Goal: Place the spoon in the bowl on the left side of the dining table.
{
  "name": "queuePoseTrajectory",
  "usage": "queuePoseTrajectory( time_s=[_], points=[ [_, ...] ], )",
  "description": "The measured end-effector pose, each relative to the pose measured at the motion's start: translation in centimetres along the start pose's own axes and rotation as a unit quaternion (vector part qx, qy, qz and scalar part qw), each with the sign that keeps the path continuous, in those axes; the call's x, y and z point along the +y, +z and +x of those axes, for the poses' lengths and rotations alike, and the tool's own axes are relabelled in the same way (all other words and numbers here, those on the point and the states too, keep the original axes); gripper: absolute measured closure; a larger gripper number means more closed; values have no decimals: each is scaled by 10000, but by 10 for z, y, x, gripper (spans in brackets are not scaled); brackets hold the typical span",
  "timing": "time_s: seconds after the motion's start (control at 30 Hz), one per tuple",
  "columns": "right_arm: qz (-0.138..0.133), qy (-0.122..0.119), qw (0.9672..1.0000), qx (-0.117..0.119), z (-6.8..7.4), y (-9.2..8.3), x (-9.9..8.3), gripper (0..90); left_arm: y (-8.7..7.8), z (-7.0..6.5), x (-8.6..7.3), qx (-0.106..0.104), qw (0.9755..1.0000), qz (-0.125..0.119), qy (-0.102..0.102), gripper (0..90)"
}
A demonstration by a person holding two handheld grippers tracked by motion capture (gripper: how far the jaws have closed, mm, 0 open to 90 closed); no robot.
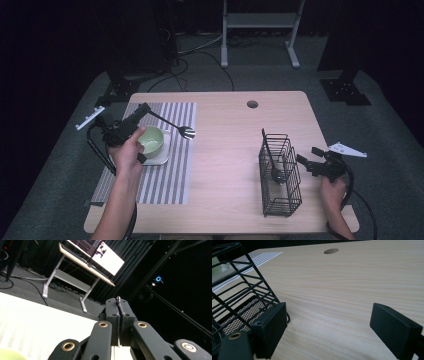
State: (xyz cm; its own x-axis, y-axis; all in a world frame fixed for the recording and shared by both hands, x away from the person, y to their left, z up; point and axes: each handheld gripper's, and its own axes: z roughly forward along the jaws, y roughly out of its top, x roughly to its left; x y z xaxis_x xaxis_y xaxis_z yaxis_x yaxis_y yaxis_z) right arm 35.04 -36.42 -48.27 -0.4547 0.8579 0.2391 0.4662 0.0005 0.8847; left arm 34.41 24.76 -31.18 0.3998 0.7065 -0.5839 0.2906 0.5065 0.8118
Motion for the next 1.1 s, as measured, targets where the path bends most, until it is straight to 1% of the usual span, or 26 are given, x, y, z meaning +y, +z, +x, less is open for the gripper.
queuePoseTrajectory(
  time_s=[0.13, 0.57, 0.87, 1.1],
  points=[
    [1, 0, 10000, -2, 0, 0, 0, 131, -3, 3, 3, 53, 10000, -26, 11, 891],
    [9, 4, 10000, -5, 0, 0, 0, 132, -12, 16, 9, 241, 9996, -107, -51, 891],
    [14, -1, 10000, -12, 0, 0, 0, 131, -19, 23, 16, 408, 9989, -216, -44, 891],
    [16, -4, 10000, -13, 0, 0, 0, 131, -23, 33, 19, 544, 9980, -290, -122, 891]
  ],
)
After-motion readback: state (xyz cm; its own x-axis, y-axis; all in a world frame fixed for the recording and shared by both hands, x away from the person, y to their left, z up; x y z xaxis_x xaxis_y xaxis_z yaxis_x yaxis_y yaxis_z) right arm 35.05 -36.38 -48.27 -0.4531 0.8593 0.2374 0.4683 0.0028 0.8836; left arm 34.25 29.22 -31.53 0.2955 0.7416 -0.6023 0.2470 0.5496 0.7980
